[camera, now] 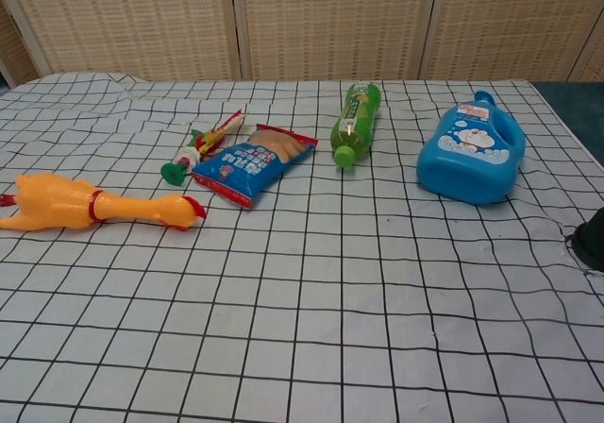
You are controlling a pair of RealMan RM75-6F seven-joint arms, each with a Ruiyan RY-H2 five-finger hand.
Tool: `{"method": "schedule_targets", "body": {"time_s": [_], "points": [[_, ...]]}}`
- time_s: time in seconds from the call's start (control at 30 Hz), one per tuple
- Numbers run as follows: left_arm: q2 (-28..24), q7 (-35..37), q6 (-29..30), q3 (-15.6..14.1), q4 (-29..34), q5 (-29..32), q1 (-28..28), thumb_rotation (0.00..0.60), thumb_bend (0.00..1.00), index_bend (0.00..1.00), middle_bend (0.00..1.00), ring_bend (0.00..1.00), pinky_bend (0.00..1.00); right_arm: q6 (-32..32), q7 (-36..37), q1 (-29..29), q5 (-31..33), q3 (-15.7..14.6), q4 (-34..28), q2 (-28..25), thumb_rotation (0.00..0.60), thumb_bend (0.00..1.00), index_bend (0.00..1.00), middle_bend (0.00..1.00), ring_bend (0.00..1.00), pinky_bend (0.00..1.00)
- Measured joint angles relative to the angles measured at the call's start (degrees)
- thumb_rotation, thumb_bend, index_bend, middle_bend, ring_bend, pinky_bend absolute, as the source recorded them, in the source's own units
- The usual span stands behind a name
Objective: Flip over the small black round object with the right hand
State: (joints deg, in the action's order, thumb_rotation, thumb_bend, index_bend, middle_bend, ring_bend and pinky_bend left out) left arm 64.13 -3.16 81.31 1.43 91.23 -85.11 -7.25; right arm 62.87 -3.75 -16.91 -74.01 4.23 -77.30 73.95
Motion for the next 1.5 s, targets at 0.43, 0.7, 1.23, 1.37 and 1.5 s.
{"method": "schedule_targets", "body": {"time_s": [0.43, 0.7, 1.23, 1.37, 1.5], "points": [[-0.2, 0.6, 0.3, -0.1, -0.2, -0.3, 0.1, 0.600, 0.43, 0.23, 0.25, 0.32, 0.63, -7.7, 6.9, -3.6, -1.4, -0.6, 3.0, 2.4, 0.600, 0.17, 0.38, 0.25, 0.14, 0.29], [-0.2, 0.8, 0.2, -0.1, -0.1, -0.2, 0.1, 0.600, 0.43, 0.23, 0.25, 0.32, 0.63, -4.6, 6.4, -3.0, -1.7, -0.5, 3.6, 3.0, 0.600, 0.17, 0.57, 0.43, 0.30, 0.36], [-0.2, -0.3, -0.4, -0.2, 0.4, -0.1, -0.2, 0.600, 0.43, 0.23, 0.26, 0.32, 0.63, 4.1, -1.5, 2.7, 4.3, 0.6, -3.0, -2.5, 0.600, 0.17, 0.57, 0.43, 0.30, 0.36], [-0.1, -0.6, -0.5, -0.3, 0.4, 0.0, -0.2, 0.600, 0.43, 0.23, 0.26, 0.32, 0.63, 1.2, -1.6, 3.0, 7.5, 0.9, -1.6, -2.4, 0.600, 0.17, 0.56, 0.43, 0.30, 0.36], [-0.1, -0.4, -0.6, -0.3, 0.3, 0.1, -0.2, 0.600, 0.43, 0.23, 0.26, 0.32, 0.63, -1.3, -0.1, 2.7, 7.7, 0.8, 2.1, -1.2, 0.600, 0.17, 0.51, 0.43, 0.27, 0.36]]}}
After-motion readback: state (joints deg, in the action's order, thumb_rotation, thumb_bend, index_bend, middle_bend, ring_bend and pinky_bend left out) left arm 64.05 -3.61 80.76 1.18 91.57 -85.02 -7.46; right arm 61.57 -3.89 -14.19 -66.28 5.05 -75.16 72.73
